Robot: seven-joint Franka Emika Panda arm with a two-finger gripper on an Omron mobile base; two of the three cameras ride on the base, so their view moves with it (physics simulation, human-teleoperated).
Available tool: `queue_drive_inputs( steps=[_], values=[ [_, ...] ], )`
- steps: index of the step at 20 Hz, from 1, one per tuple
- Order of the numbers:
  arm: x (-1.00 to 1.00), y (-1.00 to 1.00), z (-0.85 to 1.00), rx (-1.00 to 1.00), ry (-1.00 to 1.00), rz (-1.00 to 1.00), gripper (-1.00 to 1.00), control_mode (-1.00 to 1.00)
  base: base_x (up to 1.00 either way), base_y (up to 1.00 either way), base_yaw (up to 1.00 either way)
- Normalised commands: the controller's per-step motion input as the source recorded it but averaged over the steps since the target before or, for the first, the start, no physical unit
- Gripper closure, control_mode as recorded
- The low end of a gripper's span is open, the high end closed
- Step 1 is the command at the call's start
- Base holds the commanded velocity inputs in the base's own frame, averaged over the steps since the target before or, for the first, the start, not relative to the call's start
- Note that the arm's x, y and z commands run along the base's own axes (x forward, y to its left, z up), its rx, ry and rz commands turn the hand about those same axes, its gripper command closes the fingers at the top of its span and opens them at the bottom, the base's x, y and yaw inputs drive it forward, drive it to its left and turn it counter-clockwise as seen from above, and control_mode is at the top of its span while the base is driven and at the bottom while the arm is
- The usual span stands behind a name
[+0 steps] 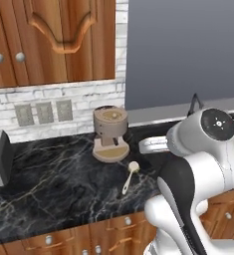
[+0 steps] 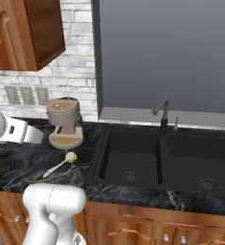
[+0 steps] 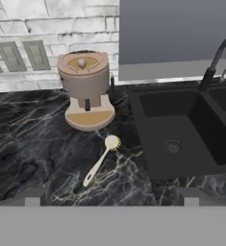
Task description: Grab the spray bottle from the cabinet, then place it next to the cutting board for sanitizing. Then grab the dish brush from the countertop next to the sink and place it next to the cutting board.
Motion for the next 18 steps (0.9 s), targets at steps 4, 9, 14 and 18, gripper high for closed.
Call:
queue_drive_inputs(
  steps=[4,9,14,18],
  values=[
    [0.0,0.0,0.0,0.0,0.0,0.0,-1.0,1.0,0.06,-0.05,0.28],
    [0.33,0.0,-0.49,0.03,0.06,0.05,-1.0,-1.0,0.04,0.0,0.04],
    [0.38,0.0,-0.8,0.01,0.11,-0.01,-1.0,-1.0,0.0,0.0,0.0],
    [0.46,-0.14,-0.75,0.01,0.0,-0.04,-1.0,-1.0,0.0,0.0,0.0]
  ],
)
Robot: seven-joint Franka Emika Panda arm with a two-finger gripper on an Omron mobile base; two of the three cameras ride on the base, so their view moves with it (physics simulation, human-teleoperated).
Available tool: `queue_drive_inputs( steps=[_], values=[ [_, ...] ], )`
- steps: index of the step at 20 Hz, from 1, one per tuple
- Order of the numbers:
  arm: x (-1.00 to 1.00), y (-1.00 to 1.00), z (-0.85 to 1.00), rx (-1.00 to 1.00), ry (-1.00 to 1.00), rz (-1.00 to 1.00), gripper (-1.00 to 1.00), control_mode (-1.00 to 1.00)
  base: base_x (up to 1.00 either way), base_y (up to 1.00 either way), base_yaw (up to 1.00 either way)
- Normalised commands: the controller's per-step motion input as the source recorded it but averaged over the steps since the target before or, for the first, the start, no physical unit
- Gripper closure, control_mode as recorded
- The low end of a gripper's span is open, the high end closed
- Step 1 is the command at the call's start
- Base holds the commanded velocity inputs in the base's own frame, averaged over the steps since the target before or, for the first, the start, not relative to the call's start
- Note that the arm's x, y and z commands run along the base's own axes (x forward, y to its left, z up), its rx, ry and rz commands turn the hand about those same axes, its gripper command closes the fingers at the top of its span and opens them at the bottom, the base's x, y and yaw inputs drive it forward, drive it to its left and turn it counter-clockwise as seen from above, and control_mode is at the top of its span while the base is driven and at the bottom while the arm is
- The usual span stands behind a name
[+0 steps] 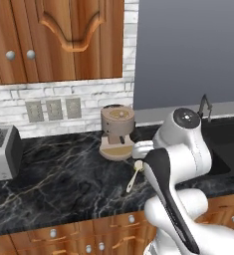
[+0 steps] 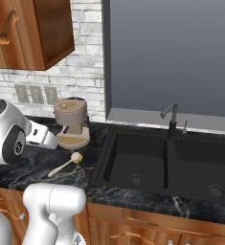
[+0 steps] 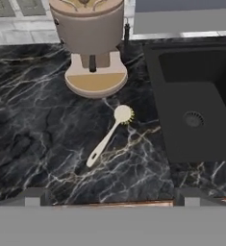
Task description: Grab the spray bottle from the cabinet, then place it next to the cutting board for sanitizing. Then grab the dish brush from the countertop next to the sink and place it next to the cutting board.
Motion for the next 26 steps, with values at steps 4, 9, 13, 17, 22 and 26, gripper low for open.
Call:
queue_drive_inputs(
  steps=[4,9,13,17,22,26],
  values=[
    [0.41,-0.24,-0.76,0.06,0.0,-0.04,-1.0,-1.0,0.0,0.0,0.0],
    [0.41,-0.05,-0.69,0.05,0.0,-0.02,-1.0,-1.0,0.0,0.0,0.0],
    [0.4,0.0,-0.67,0.01,0.06,-0.04,-1.0,-1.0,0.0,0.0,0.0],
    [0.41,0.0,-0.73,0.03,0.13,-0.03,-1.0,-1.0,0.0,0.0,0.0],
    [0.28,0.0,-0.62,0.03,0.14,0.0,-1.0,-1.0,0.0,0.0,0.0],
    [0.31,0.0,-0.41,0.0,0.18,-0.02,-1.0,-1.0,0.0,0.0,0.0]
  ],
)
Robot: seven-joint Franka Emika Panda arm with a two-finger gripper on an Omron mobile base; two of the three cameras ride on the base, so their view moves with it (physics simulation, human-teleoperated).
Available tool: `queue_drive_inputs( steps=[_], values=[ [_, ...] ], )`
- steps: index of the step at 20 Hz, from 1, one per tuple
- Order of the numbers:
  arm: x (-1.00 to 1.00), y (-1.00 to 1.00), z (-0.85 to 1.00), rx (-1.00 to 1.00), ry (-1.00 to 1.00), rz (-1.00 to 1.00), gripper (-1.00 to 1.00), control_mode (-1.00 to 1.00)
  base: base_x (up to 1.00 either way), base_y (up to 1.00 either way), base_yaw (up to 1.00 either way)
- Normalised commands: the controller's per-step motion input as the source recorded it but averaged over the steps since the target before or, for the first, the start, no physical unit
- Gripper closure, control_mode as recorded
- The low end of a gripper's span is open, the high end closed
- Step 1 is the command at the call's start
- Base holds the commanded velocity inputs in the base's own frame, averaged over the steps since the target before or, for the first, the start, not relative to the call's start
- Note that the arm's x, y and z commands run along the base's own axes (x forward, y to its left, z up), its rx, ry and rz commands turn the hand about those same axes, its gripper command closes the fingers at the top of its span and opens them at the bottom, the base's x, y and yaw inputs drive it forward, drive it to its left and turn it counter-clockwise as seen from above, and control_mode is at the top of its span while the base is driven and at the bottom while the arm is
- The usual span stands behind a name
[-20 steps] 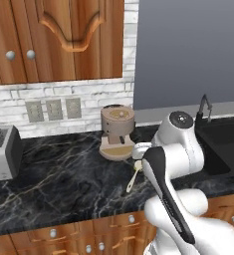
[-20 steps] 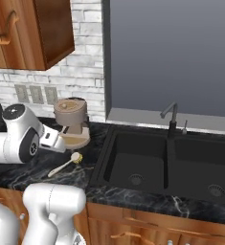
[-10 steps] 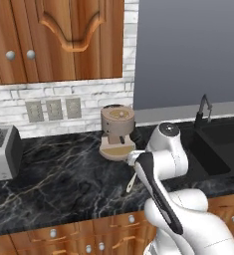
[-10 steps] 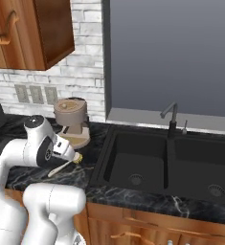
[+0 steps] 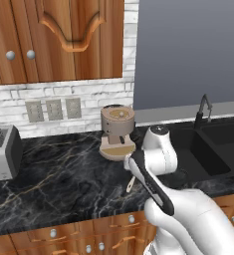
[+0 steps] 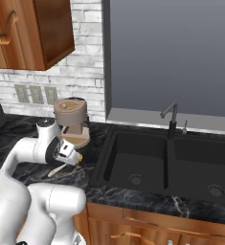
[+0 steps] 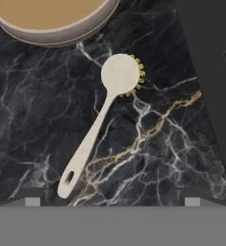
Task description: Grab the spray bottle from the cabinet, then place it next to the cutting board for sanitizing. Then grab the dish brush from the countertop next to the sink and place it next to the cutting board.
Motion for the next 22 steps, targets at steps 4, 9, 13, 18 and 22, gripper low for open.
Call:
queue_drive_inputs(
  steps=[4,9,13,18,22],
  values=[
    [0.23,0.0,-0.4,0.0,0.25,-0.01,-1.0,-1.0,0.0,0.0,0.0],
    [0.38,0.0,-0.37,0.0,0.07,0.0,-1.0,-1.0,0.0,0.0,0.0],
    [0.2,0.0,-0.29,0.0,0.0,0.0,-1.0,-1.0,0.0,0.0,0.0],
    [0.21,0.0,-0.37,0.0,0.01,0.0,-1.0,-1.0,0.0,0.0,0.0],
    [0.13,0.02,-0.4,0.0,0.02,0.0,-1.0,-1.0,0.0,0.0,0.0]
  ],
)
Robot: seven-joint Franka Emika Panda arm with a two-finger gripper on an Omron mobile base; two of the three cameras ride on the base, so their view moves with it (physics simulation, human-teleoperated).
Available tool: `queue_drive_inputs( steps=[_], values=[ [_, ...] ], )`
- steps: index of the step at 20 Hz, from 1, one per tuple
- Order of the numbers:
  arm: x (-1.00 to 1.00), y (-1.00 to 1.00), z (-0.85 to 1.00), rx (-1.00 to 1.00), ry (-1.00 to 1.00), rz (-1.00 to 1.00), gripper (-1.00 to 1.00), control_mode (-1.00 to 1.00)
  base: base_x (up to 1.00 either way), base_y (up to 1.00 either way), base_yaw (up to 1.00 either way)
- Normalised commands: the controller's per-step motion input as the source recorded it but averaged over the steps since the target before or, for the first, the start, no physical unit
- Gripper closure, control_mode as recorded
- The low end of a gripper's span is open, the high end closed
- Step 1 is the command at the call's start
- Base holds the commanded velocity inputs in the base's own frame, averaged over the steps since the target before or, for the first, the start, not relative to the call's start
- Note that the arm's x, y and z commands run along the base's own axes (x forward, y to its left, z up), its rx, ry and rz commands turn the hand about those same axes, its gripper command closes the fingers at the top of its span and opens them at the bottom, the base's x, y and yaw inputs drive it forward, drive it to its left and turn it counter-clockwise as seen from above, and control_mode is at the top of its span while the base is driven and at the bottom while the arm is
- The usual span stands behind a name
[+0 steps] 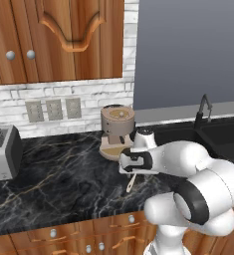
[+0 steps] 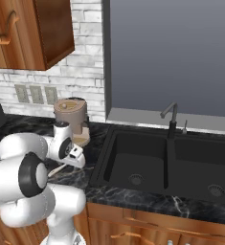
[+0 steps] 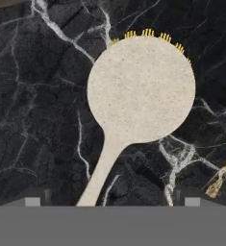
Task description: Grab the spray bottle from the cabinet, then place it next to the cutting board for sanitizing. Then grab the dish brush from the countertop next to the sink and place it next to the cutting board.
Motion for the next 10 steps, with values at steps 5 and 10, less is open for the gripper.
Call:
queue_drive_inputs(
  steps=[5,10],
  values=[
    [0.17,0.11,-0.44,0.0,0.05,0.0,-1.0,-1.0,0.0,0.0,0.0],
    [0.22,0.32,-0.54,0.0,0.09,0.0,1.0,-1.0,0.0,0.0,0.0]
  ],
)
